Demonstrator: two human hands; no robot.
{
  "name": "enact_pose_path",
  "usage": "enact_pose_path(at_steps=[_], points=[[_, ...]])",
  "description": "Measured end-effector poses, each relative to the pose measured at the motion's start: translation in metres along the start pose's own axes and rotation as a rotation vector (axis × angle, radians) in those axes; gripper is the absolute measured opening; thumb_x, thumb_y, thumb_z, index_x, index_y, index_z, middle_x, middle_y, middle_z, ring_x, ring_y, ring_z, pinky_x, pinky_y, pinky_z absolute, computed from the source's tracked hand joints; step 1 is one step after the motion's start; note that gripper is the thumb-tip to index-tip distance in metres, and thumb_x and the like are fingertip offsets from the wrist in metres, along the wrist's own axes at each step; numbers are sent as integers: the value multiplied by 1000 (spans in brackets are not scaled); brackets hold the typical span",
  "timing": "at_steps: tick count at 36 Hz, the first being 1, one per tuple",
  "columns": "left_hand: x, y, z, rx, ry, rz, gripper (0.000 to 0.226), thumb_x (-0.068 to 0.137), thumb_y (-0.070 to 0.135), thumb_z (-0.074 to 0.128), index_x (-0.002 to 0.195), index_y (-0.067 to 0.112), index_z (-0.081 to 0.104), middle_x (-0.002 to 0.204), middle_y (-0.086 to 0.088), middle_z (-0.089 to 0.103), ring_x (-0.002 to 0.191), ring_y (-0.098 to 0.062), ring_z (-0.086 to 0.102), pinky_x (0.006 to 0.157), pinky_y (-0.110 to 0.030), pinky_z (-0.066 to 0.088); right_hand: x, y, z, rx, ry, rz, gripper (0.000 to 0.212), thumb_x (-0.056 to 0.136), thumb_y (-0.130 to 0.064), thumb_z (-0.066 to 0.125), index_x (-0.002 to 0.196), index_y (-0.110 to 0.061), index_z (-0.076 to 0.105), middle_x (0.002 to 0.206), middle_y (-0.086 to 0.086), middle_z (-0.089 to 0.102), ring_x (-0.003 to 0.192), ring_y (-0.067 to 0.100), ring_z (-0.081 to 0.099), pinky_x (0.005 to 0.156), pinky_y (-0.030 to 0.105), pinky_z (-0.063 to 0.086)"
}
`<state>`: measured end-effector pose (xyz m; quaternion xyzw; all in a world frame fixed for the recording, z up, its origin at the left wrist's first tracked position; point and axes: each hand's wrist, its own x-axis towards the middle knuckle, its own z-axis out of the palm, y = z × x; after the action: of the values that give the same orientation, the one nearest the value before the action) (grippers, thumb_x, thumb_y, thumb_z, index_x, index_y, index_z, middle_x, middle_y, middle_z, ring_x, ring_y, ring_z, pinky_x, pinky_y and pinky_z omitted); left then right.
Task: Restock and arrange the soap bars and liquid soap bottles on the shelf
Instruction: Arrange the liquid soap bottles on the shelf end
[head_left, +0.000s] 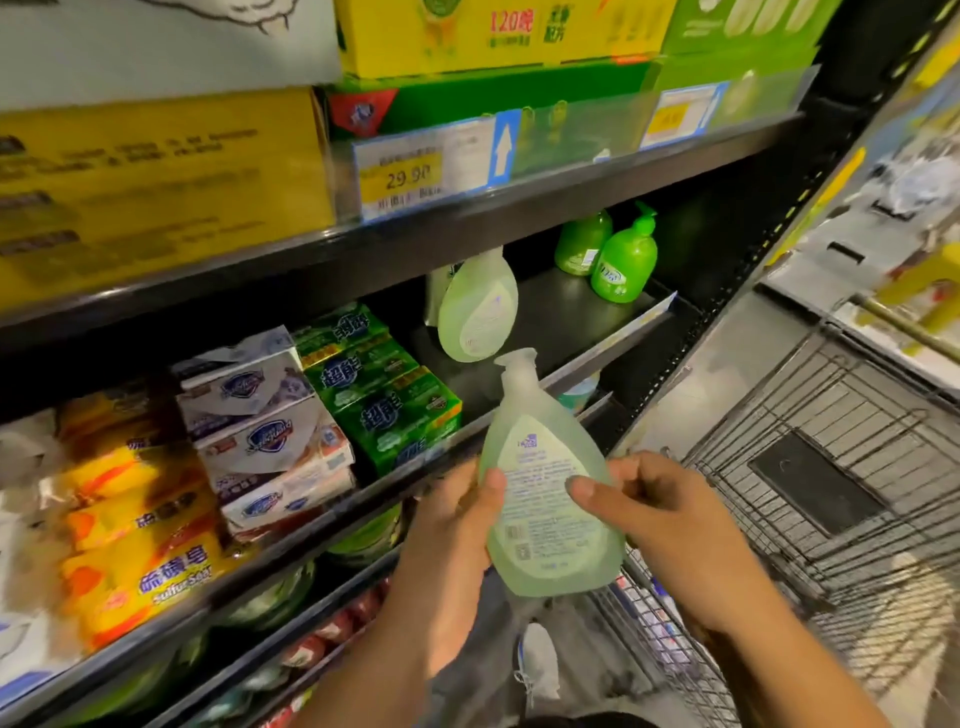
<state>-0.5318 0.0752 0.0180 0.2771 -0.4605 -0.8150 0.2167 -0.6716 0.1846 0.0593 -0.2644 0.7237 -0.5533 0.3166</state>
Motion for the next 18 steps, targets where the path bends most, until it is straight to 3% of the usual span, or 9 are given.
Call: enact_pose_path(at_steps=[3, 5, 7, 10, 13, 16, 18], points=[[0, -8, 8, -79, -24, -95, 72, 78, 61, 73, 137, 27, 54, 129, -7, 67, 121, -27, 63, 106, -57, 44, -10, -4, 7, 14, 4, -69, 35, 76, -42, 83, 84, -9, 74, 82, 20, 70, 70, 27, 65, 67, 34, 50], [3, -11, 13, -171, -78, -154, 94, 65, 68, 80, 143, 25, 49, 134, -7, 64, 125, -25, 60, 105, -52, 46, -13, -11, 6, 29, -36, -97, 15, 85, -24, 73, 86, -10, 77, 86, 11, 75, 79, 25, 70, 72, 32, 54], [7, -15, 14, -277, -112, -205, 102, 55, 70, 84, 141, 26, 52, 134, -4, 64, 124, -20, 61, 99, -41, 50, -12, -18, 2, 48, -116, -85, 17, 86, -11, 64, 94, -5, 77, 95, 6, 77, 92, 23, 72, 80, 25, 57], [13, -17, 18, -327, -200, -209, 94, 60, 69, 82, 138, 24, 57, 133, -7, 65, 123, -19, 61, 92, -32, 54, -3, -20, -7, 83, -177, -55, 27, 78, -14, 66, 102, -10, 78, 98, 6, 77, 92, 25, 72, 80, 28, 58], [23, -18, 26, -297, -177, -264, 101, 56, 69, 84, 139, 18, 56, 131, -13, 65, 120, -25, 63, 89, -37, 55, 9, -13, -17, 3, -201, -88, 24, 78, -14, 69, 95, -26, 82, 88, -4, 74, 82, 6, 66, 73, 14, 49], [34, -12, 40, -366, -321, -230, 52, 89, 44, 65, 131, 13, 65, 125, -9, 68, 115, -22, 65, 93, -34, 53, 23, -5, -28, 1, -194, -112, 24, 78, -11, 75, 90, -30, 80, 79, -2, 65, 72, 5, 57, 68, 16, 46], [41, -11, 48, -462, -296, -268, 49, 88, 30, 64, 130, 6, 64, 122, -14, 69, 109, -26, 67, 92, -39, 52, 35, -2, -38, -49, -149, -110, 29, 68, -25, 80, 96, -33, 74, 83, 3, 59, 70, 7, 52, 67, 18, 44]])
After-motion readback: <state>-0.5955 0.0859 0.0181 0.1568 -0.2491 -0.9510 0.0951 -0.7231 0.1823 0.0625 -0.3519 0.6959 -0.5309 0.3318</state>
